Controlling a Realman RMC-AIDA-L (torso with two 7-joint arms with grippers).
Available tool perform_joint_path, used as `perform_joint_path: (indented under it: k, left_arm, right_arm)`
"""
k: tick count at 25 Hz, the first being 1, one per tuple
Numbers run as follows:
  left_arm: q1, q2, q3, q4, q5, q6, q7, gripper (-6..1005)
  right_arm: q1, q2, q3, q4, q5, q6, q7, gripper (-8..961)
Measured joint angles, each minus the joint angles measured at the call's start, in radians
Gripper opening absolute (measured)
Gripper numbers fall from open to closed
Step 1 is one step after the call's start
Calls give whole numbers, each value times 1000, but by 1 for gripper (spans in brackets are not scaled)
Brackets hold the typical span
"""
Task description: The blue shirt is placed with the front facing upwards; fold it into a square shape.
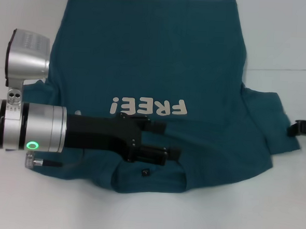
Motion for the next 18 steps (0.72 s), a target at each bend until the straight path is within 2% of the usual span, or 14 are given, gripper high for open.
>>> perform_joint_path:
  k: [2,4,8,18]
  left_arm:
    - [1,-2,0,0,-1,0,0,873]
    - [2,-5,1,0,-3,0,0,873]
    - [3,-11,3,-4,-4,0,0,873]
    - [4,-14,1,-3,-5,1,-2,873]
  right_arm:
    - [-22,9,0,-63,-1,-17,6,27]
    - [-34,8,4,-87,0,-27,6,26]
    - [-47,2,7,-90,-2,-18,6,24]
    - [-58,-6,6,-75,-64,102,6,22]
